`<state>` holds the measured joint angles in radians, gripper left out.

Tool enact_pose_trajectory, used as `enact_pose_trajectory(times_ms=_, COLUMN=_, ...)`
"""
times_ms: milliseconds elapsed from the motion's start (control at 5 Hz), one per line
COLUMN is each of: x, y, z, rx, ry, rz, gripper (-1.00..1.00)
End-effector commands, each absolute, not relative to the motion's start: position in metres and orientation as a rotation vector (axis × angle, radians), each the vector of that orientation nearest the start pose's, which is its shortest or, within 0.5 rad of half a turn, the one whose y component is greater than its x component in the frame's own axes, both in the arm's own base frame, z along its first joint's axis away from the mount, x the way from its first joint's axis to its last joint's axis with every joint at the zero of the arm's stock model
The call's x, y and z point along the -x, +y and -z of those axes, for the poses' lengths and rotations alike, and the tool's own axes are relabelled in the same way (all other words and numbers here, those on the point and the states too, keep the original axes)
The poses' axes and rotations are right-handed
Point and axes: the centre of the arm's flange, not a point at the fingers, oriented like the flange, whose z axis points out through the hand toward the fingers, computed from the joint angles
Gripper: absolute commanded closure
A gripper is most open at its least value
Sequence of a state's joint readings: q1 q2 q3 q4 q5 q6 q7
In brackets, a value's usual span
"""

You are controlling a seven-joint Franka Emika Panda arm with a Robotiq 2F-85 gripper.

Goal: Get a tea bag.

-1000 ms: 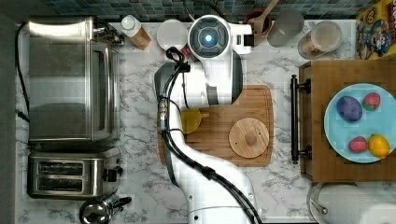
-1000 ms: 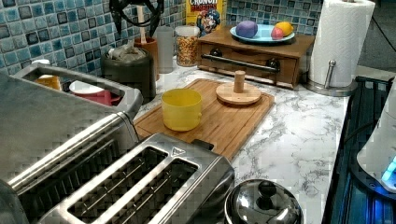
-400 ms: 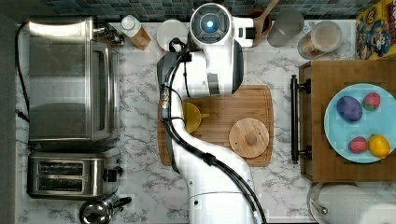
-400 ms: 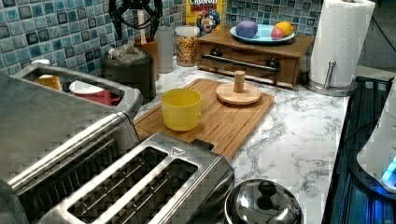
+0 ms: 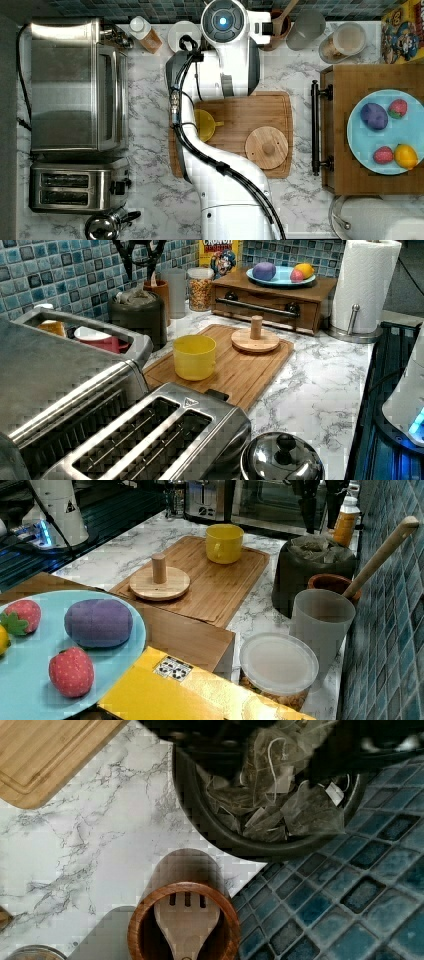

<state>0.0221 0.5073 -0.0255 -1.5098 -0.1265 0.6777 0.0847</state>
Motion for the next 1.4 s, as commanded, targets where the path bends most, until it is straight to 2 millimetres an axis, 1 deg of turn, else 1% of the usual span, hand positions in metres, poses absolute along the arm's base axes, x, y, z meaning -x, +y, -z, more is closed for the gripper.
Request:
enact_pose_trajectory(times_ms=200, x=-0.744, y=0.033, z=-0.421, rx=2.895, ry=1.247, rz=0.394, gripper=1.0)
enact_pose_trajectory(times_ms=400, x=-0.737, y=0.027, z=-0.428, rx=2.87, ry=1.246, rz=0.42, gripper=1.0)
enact_pose_trajectory(times_ms=600, x=-0.72, y=0.017, z=-0.454, rx=2.788, ry=1.251, rz=0.494, gripper=1.0)
enact_pose_trajectory(times_ms=800, x=-0.694, y=0.008, z=-0.489, rx=2.723, ry=1.268, rz=0.6, gripper=1.0)
enact_pose_trajectory(times_ms=1000, x=-0.661, y=-0.004, z=-0.52, rx=2.645, ry=1.217, rz=0.718, gripper=1.0)
enact_pose_trajectory(times_ms=1200, x=-0.649, y=-0.006, z=-0.536, rx=2.662, ry=1.189, rz=0.723, gripper=1.0)
enact_pose_trajectory(times_ms=1400, x=-0.662, y=0.003, z=-0.525, rx=2.82, ry=1.151, rz=0.582, gripper=1.0)
